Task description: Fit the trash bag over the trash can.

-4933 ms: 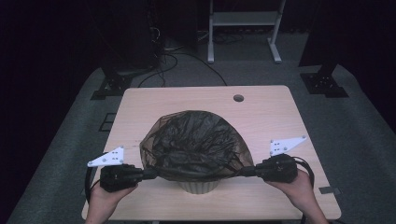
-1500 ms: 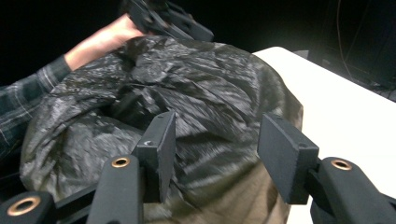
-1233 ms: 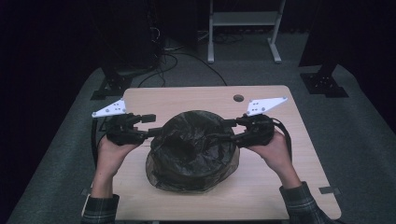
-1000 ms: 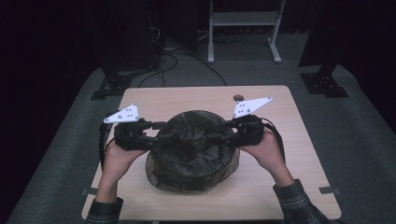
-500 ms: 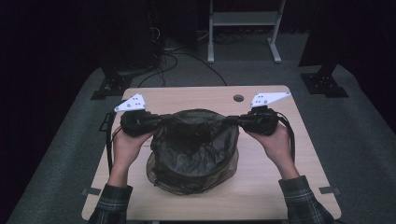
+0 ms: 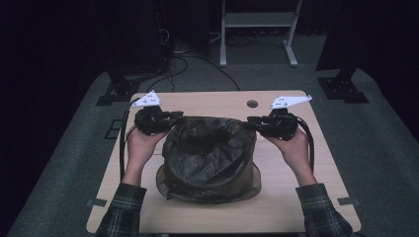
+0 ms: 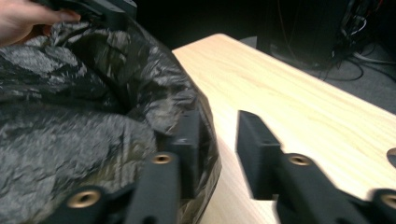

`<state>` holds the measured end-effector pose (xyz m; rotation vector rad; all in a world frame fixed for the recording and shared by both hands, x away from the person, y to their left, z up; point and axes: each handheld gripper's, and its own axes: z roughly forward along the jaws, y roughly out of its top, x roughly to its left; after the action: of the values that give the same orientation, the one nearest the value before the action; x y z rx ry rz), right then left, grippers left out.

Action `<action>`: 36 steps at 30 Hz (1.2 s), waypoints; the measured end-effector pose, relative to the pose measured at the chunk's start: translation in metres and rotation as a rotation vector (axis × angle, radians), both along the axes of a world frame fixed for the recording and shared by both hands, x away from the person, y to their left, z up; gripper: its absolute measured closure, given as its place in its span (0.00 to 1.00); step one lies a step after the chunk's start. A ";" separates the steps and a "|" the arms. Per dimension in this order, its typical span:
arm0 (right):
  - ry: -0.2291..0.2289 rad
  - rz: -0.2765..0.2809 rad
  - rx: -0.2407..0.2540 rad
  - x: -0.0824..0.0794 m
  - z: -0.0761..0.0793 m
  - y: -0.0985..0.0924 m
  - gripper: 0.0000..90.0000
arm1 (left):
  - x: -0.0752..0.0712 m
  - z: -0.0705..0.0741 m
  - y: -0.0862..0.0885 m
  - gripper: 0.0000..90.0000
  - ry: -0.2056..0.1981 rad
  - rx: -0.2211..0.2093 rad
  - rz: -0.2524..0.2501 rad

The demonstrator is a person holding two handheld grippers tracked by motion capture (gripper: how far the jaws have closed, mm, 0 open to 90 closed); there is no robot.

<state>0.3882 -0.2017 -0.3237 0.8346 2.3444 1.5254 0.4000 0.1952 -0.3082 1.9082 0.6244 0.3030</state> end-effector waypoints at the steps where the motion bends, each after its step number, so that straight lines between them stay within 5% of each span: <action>1: -0.004 -0.002 0.007 -0.001 0.001 -0.001 0.62 | -0.002 0.002 0.001 0.65 0.003 -0.012 0.007; 8: -0.026 0.005 0.037 -0.014 0.013 -0.001 0.32 | -0.028 0.010 0.007 0.22 -0.010 -0.052 -0.031; 15: -0.040 0.016 0.011 -0.029 0.022 0.007 0.11 | -0.061 0.010 0.018 0.01 -0.046 -0.066 -0.040; 22: -0.067 0.058 0.026 -0.036 0.027 0.015 0.10 | -0.096 -0.005 0.035 0.00 -0.103 -0.099 -0.016; 25: -0.067 0.074 0.020 -0.037 0.029 0.019 0.10 | -0.110 -0.017 0.042 0.00 -0.125 -0.079 -0.001; 36: -0.079 0.171 -0.021 -0.044 0.042 0.042 0.10 | -0.137 -0.065 0.062 0.00 -0.098 0.005 0.033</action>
<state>0.3446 -0.1598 -0.2818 0.5710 2.4232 1.5636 0.2627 0.2576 -0.3734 1.8776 0.5901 0.4173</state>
